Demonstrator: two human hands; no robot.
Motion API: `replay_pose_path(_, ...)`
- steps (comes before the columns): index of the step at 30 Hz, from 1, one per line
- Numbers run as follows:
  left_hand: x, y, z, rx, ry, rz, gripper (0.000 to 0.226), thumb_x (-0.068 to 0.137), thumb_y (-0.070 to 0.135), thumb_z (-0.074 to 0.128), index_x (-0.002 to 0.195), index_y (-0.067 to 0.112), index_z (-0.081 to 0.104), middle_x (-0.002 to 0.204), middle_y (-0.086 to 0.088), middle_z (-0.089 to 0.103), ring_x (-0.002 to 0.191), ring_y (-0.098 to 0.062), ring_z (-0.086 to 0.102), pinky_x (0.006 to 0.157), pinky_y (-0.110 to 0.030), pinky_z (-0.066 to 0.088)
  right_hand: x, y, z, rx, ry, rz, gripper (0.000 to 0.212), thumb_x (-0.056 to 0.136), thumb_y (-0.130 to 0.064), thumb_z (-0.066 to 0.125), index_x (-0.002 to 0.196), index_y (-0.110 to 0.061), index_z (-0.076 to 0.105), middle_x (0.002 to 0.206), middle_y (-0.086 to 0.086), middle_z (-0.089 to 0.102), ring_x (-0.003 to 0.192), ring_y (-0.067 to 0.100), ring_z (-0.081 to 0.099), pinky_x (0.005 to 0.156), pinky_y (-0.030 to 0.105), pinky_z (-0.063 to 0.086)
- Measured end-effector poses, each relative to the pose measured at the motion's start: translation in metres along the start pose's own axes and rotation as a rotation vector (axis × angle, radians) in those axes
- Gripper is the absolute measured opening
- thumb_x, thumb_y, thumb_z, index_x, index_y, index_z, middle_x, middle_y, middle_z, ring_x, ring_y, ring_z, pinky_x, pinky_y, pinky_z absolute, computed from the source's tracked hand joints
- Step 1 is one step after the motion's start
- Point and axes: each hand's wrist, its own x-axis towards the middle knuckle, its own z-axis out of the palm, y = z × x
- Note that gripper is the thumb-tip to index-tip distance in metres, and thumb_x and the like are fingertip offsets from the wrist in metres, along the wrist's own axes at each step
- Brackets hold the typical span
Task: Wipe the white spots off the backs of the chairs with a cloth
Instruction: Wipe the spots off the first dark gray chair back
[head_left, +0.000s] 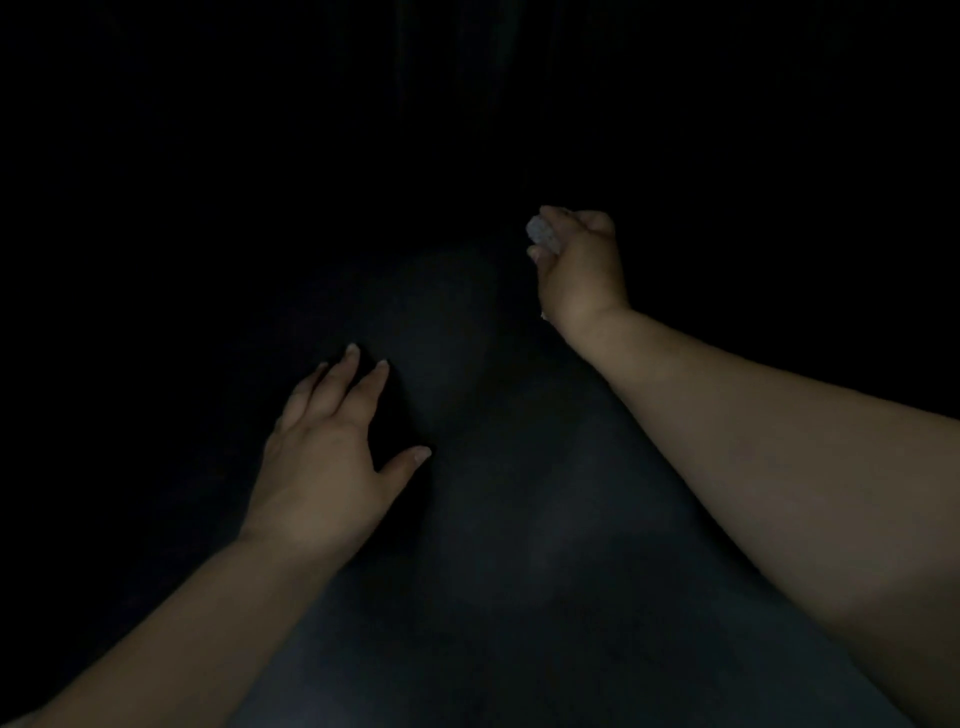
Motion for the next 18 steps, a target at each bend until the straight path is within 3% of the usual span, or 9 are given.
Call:
replay_pose_path(4, -0.008, -0.012, -0.003, -0.004, 0.009, -0.038, 0.085, 0.077, 0.059, 0.064, 0.149, 0.035, 0.025, 0.159, 0.01, 0.01, 0.144, -0.018, 0.008, 0.114, -0.037, 0.017, 0.0, -0.011, 0.023, -0.137, 0.068, -0.098, 0.023, 0.097, -0.011, 0.05, 0.119, -0.005, 0.052, 0.097, -0.001, 0.059, 0.087, 0.007, 0.058, 0.074, 0.013, 0.044)
replay_pose_path(8, -0.016, -0.02, -0.007, -0.01, 0.015, -0.074, 0.084, 0.077, 0.058, 0.064, 0.148, 0.035, 0.026, 0.159, 0.01, 0.01, 0.143, -0.021, 0.01, 0.114, -0.039, 0.019, -0.023, -0.03, 0.062, -0.341, -0.246, -0.387, 0.036, 0.094, -0.009, 0.05, 0.13, -0.011, 0.051, 0.13, 0.013, 0.046, 0.114, 0.024, 0.049, 0.083, 0.016, 0.031)
replay_pose_path(13, -0.029, -0.027, -0.011, -0.03, 0.023, -0.123, 0.086, 0.079, 0.058, 0.063, 0.15, 0.03, 0.023, 0.16, 0.008, 0.008, 0.143, -0.02, 0.008, 0.115, -0.039, 0.018, -0.073, -0.039, 0.077, -0.224, -0.421, -0.545, 0.036, 0.092, -0.003, 0.052, 0.128, -0.009, 0.055, 0.13, 0.011, 0.048, 0.113, 0.023, 0.049, 0.088, 0.019, 0.035)
replay_pose_path(18, -0.06, -0.039, -0.011, -0.044, 0.01, -0.171, 0.085, 0.081, 0.056, 0.062, 0.151, 0.027, 0.023, 0.16, 0.008, 0.007, 0.144, -0.021, 0.007, 0.116, -0.038, 0.016, -0.131, -0.017, 0.03, -0.154, -0.688, -0.67, 0.032, 0.089, 0.006, 0.054, 0.119, -0.003, 0.062, 0.127, 0.013, 0.054, 0.117, 0.022, 0.051, 0.096, 0.02, 0.037)
